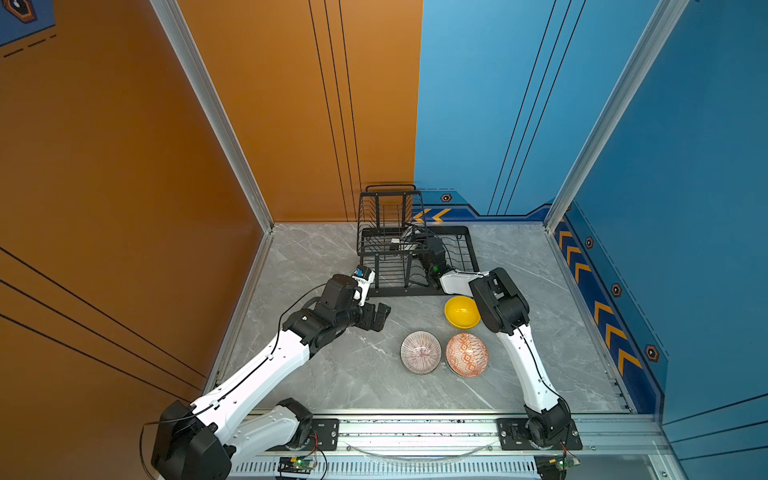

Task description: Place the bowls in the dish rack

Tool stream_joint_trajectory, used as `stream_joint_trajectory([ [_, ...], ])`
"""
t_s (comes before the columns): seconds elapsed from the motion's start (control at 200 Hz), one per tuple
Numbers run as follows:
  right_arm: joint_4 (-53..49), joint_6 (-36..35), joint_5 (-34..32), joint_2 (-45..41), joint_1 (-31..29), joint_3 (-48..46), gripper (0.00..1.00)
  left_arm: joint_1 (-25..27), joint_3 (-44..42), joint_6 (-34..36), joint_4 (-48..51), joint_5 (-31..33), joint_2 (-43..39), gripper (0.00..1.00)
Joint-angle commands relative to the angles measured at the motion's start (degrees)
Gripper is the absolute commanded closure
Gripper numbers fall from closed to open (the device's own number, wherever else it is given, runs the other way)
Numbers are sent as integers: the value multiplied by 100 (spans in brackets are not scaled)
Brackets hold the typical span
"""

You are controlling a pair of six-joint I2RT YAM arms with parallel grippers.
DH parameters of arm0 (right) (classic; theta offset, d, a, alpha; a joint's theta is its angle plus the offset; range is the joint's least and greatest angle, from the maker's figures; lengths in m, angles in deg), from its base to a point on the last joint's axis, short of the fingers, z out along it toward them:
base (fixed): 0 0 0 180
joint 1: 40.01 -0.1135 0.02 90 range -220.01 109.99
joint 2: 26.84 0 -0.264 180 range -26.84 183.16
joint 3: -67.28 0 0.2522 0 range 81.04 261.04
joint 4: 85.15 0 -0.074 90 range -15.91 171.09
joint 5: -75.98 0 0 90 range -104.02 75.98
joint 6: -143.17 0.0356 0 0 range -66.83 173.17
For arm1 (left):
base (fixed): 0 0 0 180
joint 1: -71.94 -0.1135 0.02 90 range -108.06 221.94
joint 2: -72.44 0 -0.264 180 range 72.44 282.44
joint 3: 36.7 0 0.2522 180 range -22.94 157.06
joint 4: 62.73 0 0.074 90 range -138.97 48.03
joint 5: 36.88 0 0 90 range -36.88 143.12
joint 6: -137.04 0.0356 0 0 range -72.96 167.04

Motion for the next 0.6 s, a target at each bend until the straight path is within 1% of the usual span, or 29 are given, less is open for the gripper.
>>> stream_joint_trajectory([
  [0.0,-281,82,-17,-86,-18,70,60,-59,92,69,67,-119,-14,2],
  [0.095,-296,72,-22,-112,-18,61,56,-60,77,69,76,-120,-32,2],
  [0.195,-291,51,-35,-151,-16,52,49,-59,68,69,78,-112,-47,2],
  [0.295,-295,26,-35,-200,-18,24,35,-57,59,69,69,-125,-50,2],
  [0.461,-259,81,-27,-327,-8,-85,8,-57,42,69,72,-122,-67,2],
  [0.526,-271,217,-14,-441,-1,-186,2,-68,39,77,77,-123,-82,2],
  [0.596,-272,262,-21,-539,8,-301,1,-68,18,78,76,-106,-102,2],
])
